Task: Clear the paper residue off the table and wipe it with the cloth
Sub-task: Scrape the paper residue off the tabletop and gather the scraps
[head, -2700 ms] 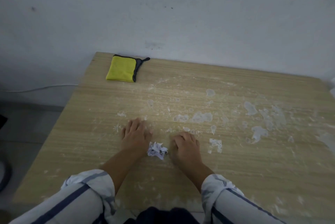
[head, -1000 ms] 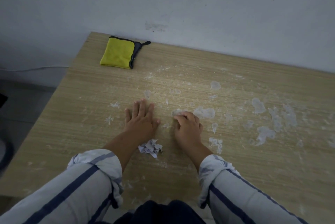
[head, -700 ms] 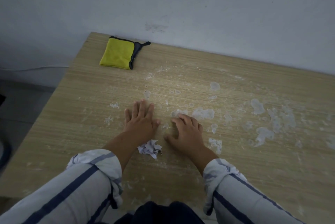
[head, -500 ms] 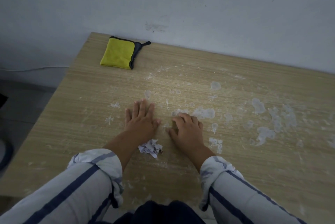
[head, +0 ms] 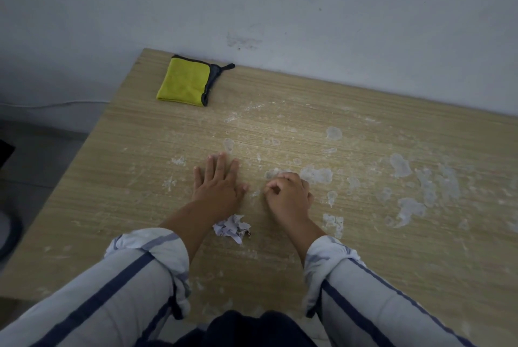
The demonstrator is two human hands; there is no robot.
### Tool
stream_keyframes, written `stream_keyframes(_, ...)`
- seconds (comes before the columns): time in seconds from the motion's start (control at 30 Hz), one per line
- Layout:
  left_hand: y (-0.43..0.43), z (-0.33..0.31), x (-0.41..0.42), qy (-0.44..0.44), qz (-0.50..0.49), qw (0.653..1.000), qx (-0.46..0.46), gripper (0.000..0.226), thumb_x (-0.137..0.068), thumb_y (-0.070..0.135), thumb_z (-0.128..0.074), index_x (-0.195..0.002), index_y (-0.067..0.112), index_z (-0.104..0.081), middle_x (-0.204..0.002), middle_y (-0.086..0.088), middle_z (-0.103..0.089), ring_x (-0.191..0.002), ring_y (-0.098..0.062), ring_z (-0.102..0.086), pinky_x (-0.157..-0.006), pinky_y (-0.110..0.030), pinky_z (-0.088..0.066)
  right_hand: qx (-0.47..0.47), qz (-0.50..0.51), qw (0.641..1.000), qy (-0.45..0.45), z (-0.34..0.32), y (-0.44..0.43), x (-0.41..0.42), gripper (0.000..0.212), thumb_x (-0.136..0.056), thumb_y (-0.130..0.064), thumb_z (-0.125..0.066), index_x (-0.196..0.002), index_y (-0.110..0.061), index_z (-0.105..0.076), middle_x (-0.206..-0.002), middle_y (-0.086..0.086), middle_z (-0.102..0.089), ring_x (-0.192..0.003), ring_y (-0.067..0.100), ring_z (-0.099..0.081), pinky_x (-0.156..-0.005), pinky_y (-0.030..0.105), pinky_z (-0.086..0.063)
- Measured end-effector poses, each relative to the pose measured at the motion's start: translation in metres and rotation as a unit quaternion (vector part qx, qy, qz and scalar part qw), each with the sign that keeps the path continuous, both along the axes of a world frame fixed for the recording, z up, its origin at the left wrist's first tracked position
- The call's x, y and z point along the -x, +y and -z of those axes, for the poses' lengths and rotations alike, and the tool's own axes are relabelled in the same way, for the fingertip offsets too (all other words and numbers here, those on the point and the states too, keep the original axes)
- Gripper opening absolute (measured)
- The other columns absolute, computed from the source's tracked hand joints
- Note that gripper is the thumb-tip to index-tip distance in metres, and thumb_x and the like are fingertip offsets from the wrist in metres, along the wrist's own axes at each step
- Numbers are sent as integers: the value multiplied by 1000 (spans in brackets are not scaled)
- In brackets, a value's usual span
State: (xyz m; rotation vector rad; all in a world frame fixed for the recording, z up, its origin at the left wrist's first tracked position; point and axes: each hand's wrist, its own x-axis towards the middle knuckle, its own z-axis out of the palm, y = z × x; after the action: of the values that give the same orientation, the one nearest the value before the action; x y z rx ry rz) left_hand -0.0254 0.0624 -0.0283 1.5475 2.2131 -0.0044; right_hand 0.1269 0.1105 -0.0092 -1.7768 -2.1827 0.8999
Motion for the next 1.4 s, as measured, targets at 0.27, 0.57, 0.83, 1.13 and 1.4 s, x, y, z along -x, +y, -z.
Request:
stream_keyframes(0.27, -1, 1, 0, -1, -1, 1000, -7, 67, -95, 56, -21, -150, 27, 4, -158, -6, 17, -143, -28, 20, -114, -52, 11, 17, 22, 999, 29, -6, -2, -1, 11, -86, -25, -57, -78, -26, -65, -118, -6, -52, -116, 20, -38, -95, 37, -25)
stream_keyframes(0.57, -4, 2, 1, -16, -15, 999, -35, 65, -94, 56, -26, -150, 30, -3, -159, -4, 12, -144, -25, 17, -114, -49, 10, 42, 57, 984, 164, -23, -11, 0, 17, -91, -19, -54, -74, -26, -56, -77, -16, -56, -78, 12, -55, -74, 31, -45)
stream_keyframes(0.83, -19, -15, 21, -178, -62, 974, -129, 42, -94, 20, -49, -135, 19, -47, -154, -4, -26, -146, -21, -6, -116, -40, -8, 204, -15, 962, 183, -38, -25, 10, 16, -86, -16, -61, -72, -23, -59, -75, -7, -60, -65, 7, -52, -58, 20, -40)
stream_keyframes(1.13, -73, -4, 23, -247, -54, 939, -233, 19, -80, 21, -61, -99, 20, -66, -138, -6, -49, -141, -20, -26, -116, -40, -23, 208, -113, 966, 103, -32, -45, 21, 22, -83, -13, -64, -67, -26, -57, -71, -6, -59, -69, 14, -57, -65, 31, -47)
stream_keyframes(1.4, -85, -7, 18, -208, 3, 964, -167, 74, -59, 66, -43, -116, 22, -60, -148, 0, -35, -145, -19, -11, -118, -41, -13, 85, -147, 985, 22, -20, -59, 28, 7, -84, -16, -61, -79, -21, -58, -75, -7, -57, -67, 8, -50, -63, 26, -33)
